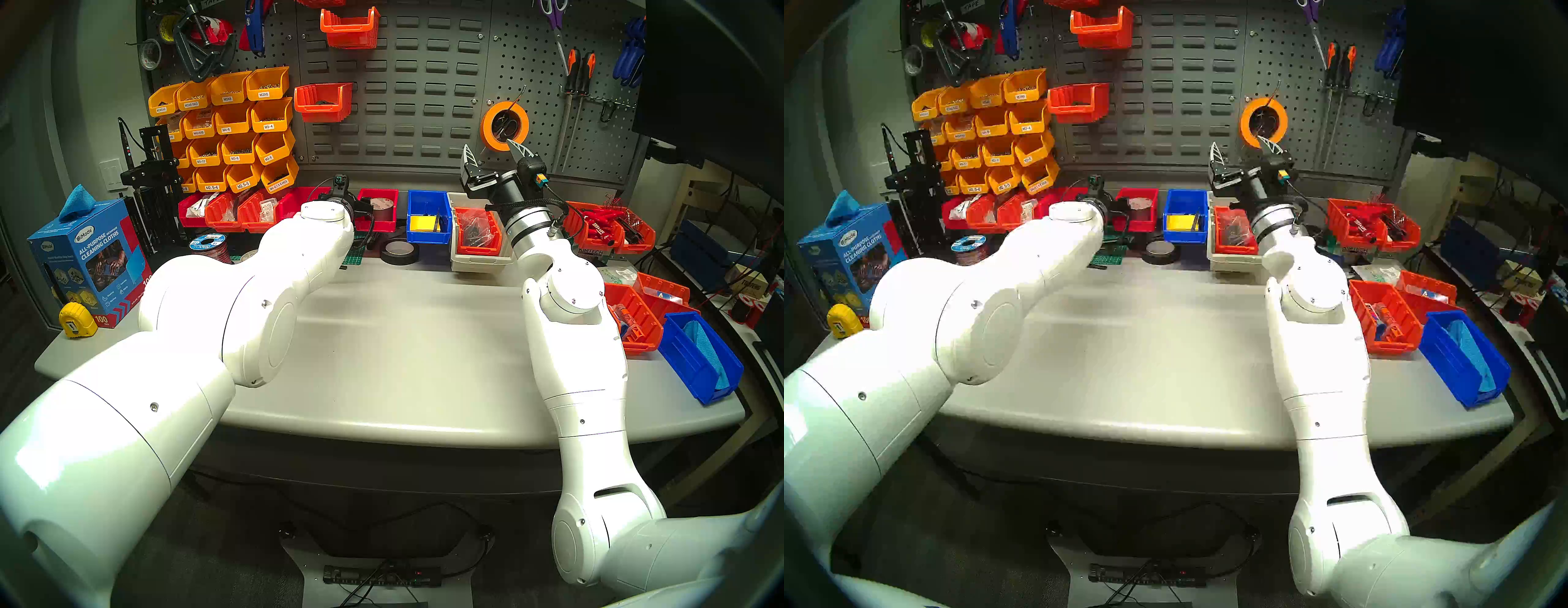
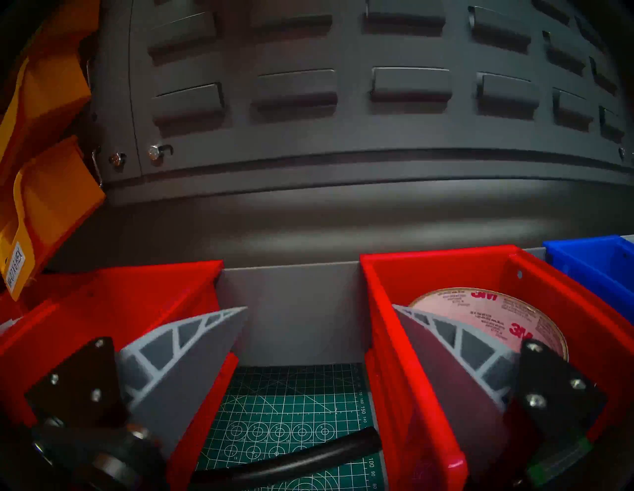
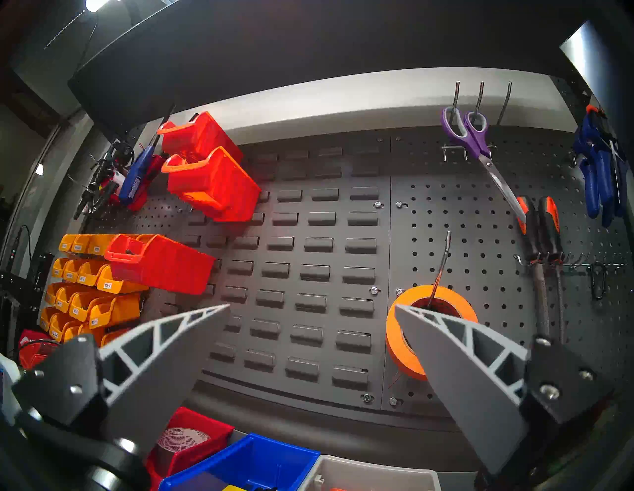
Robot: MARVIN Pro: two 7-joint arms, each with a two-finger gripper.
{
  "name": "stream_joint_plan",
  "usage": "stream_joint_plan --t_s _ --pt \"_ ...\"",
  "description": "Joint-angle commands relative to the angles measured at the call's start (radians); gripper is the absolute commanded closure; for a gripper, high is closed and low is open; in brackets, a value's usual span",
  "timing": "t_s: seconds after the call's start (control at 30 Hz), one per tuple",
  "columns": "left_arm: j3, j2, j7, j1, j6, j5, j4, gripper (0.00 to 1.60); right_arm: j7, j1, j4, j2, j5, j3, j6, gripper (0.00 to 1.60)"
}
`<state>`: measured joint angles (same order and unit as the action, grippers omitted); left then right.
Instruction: Hang all the unorganized tool boxes onto the wall
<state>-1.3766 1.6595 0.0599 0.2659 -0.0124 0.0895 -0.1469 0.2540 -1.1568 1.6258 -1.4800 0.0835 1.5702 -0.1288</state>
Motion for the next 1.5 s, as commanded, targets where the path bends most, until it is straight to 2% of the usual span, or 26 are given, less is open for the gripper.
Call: stream_joint_plan --t_s 0.0,0.3,0.63,0.9,1.47 --pt "0.0 0.002 0.002 -0.034 -0.006 0.0 -0.003 0.0 -0.002 0.009 0.013 0.0 0.0 0.002 -0.002 0.0" --pt "-0.004 0.003 -0.002 -0.036 -0.008 0.006 -0.002 0.0 -0.002 0.009 0.013 0.0 0.0 0.002 -0.002 0.0" --pt "-0.017 0.009 -0.01 -0.033 -0.041 0.015 -0.017 0.0 -0.002 0.008 0.014 -0.001 0.0 0.002 -0.001 0.0" --pt "-0.022 0.014 -0.028 -0.025 -0.077 0.02 -0.032 0.0 -0.002 0.008 0.014 -0.001 0.0 0.002 -0.001 0.0" --pt "0.007 0.008 -0.063 0.023 -0.17 -0.002 -0.09 0.0 -0.002 0.008 0.013 -0.001 0.0 0.002 -0.002 0.0"
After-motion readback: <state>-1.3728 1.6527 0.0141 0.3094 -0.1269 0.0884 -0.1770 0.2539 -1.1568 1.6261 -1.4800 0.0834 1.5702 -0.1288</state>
